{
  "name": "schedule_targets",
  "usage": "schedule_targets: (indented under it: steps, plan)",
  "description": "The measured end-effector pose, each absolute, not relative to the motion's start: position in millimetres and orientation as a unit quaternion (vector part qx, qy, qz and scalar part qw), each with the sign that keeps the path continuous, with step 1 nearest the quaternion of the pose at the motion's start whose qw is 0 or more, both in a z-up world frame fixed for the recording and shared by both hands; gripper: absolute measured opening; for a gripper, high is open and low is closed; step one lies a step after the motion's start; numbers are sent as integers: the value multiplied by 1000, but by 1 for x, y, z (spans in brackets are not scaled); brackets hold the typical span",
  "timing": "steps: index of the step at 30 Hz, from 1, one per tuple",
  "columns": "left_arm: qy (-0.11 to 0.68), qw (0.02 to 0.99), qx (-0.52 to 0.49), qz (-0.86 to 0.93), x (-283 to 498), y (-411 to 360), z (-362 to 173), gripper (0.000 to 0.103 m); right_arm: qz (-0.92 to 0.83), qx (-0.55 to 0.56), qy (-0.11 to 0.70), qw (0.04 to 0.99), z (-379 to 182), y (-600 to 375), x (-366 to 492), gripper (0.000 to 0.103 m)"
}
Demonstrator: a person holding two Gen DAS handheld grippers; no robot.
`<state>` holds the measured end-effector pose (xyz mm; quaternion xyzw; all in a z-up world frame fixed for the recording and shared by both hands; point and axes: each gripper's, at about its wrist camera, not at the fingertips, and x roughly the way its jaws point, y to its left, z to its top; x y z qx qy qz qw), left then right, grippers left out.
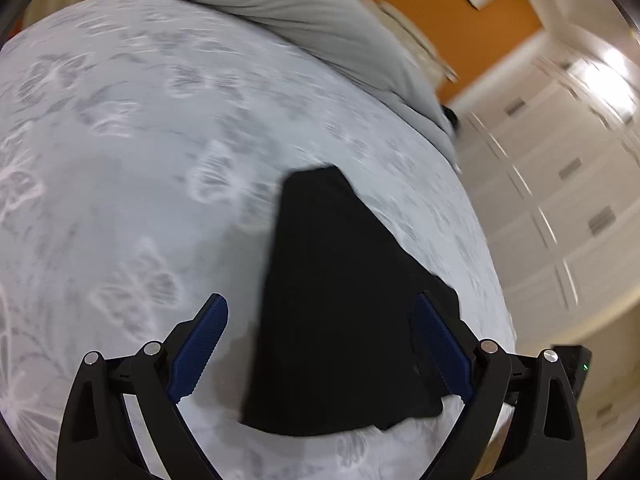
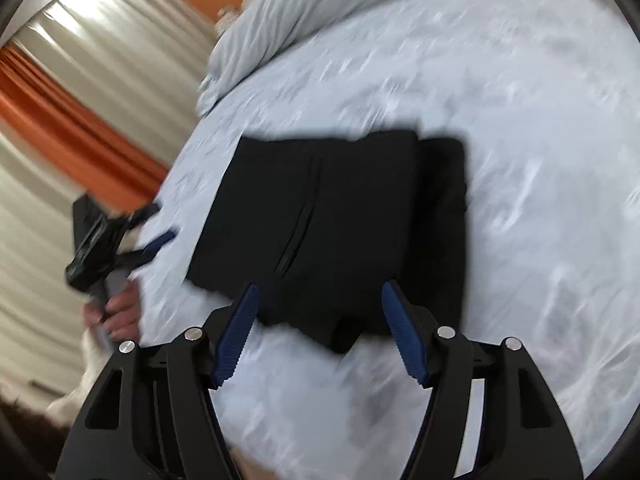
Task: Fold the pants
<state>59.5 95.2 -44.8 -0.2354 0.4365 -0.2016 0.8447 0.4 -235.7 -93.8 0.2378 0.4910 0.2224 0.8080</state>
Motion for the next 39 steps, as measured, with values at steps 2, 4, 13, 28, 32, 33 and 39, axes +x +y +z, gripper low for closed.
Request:
schedule_targets:
  steps: [2, 4, 13, 28, 32, 33, 39]
  plan:
    - [443, 846, -214, -206, 59, 83, -47, 92, 231, 239, 518, 788, -111, -231, 5, 60]
    - [454, 842, -212, -201, 62, 78, -53, 92, 229, 244, 539, 773, -127, -222, 16, 59]
    - [456, 839, -237, -178, 65, 94, -58, 92, 200, 111, 423, 877, -36, -210, 0, 1]
    - [510, 814, -233, -152, 78, 85, -88, 92, 63, 157, 412, 895, -34, -303, 5, 76]
    - [558, 766, -270, -172, 92, 76, -115, 92, 55, 226, 461, 857, -74, -315, 43, 81]
    - [563, 760, -276, -169, 93, 76, -120, 92, 56, 229, 490, 839, -92, -310, 55, 81]
    - [544, 781, -238, -193, 91, 62, -120, 17, 109, 222, 520, 817, -131, -265, 77, 28]
